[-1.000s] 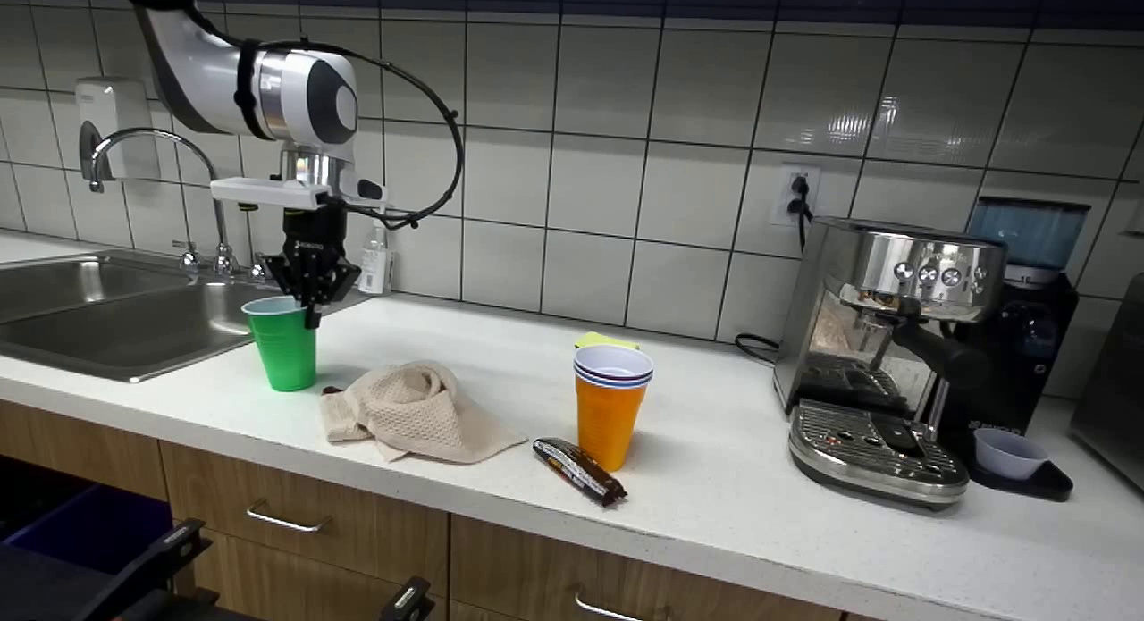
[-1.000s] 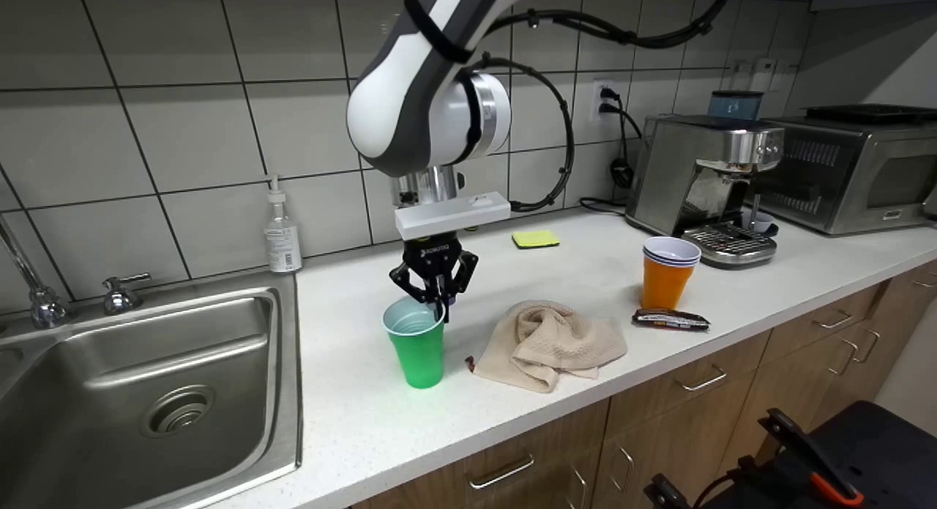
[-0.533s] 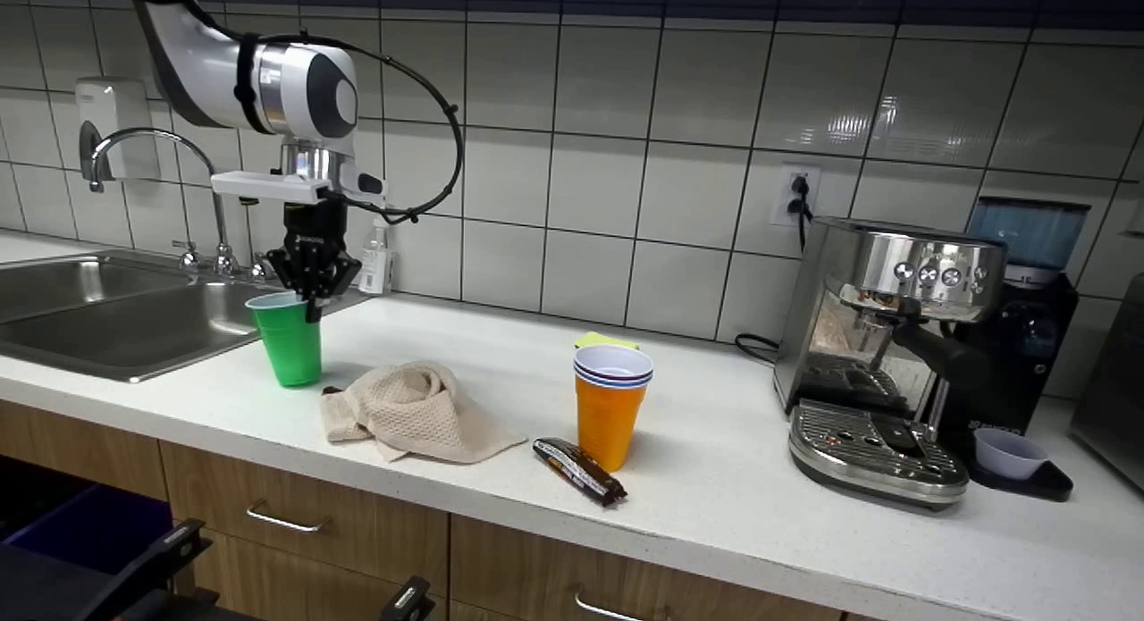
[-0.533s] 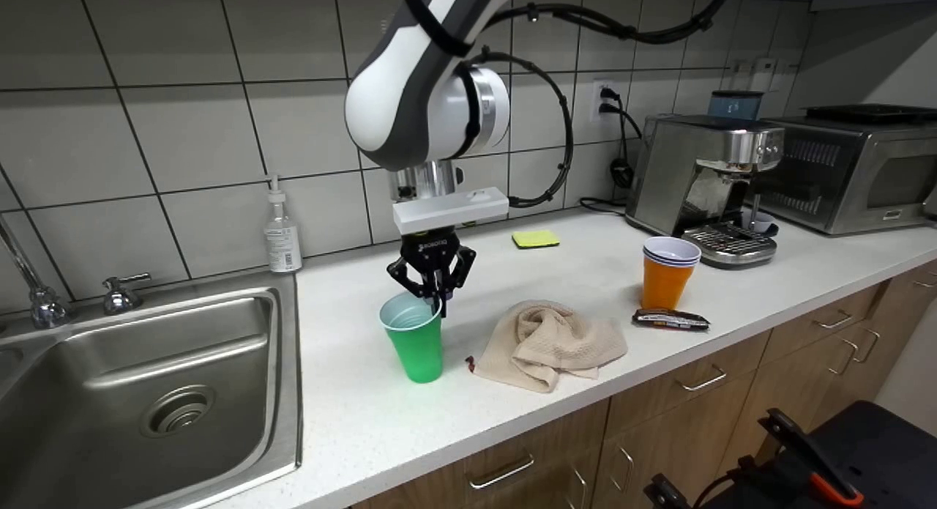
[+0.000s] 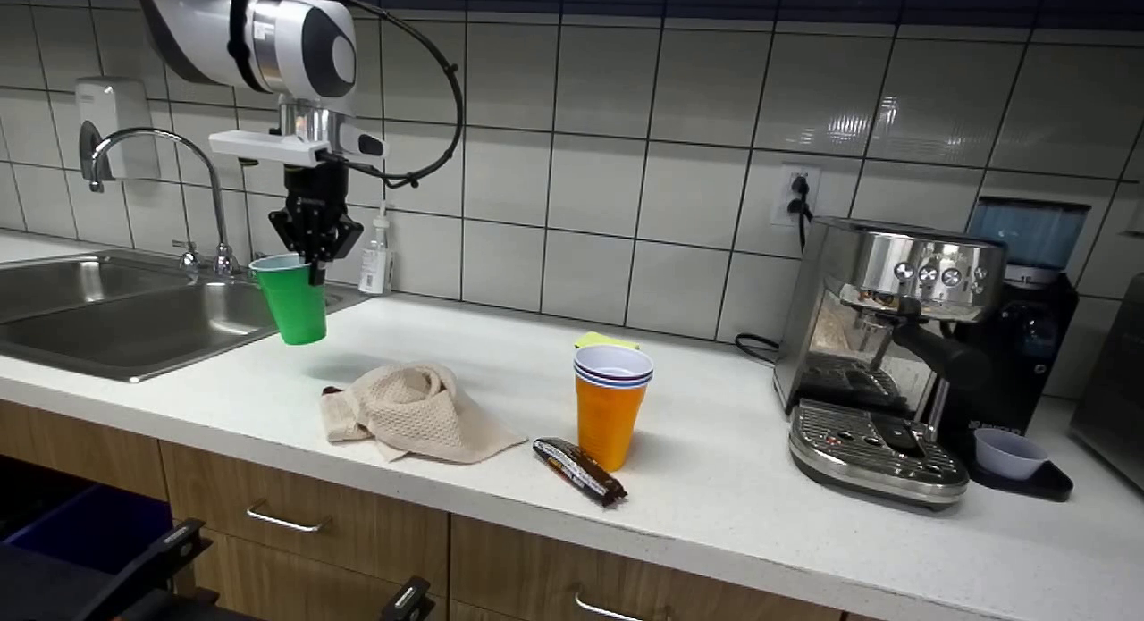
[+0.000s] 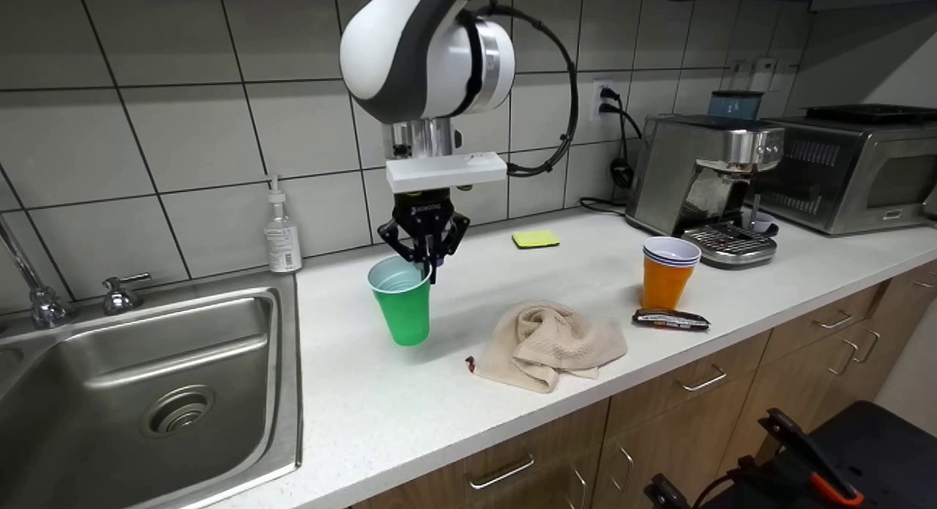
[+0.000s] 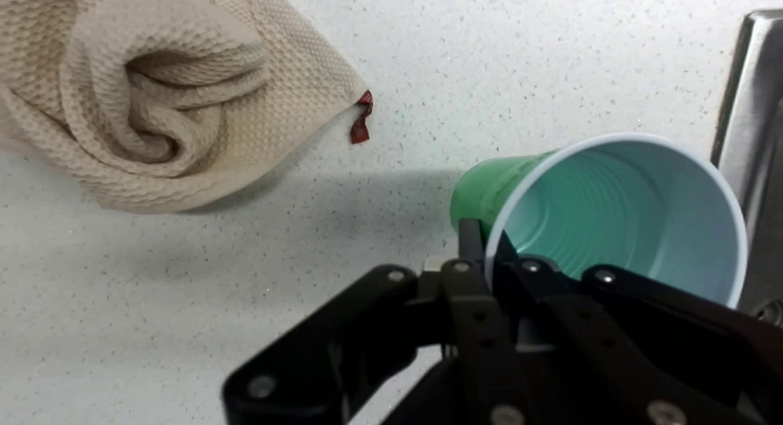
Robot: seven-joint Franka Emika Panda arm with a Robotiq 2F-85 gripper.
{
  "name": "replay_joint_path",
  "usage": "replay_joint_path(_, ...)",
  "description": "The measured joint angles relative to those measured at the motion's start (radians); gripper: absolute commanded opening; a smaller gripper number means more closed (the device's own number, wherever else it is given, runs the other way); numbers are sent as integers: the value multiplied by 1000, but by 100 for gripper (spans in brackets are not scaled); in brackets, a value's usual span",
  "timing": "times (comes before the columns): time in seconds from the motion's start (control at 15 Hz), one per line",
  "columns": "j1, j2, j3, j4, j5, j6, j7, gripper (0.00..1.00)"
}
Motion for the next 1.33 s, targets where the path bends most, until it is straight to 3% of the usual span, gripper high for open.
replay_joint_path(0.53,-25,-130,-24,-53,4,0,1,1)
replay_joint_path(1.33,-116,-332,-66,-203,4,-1,9,1)
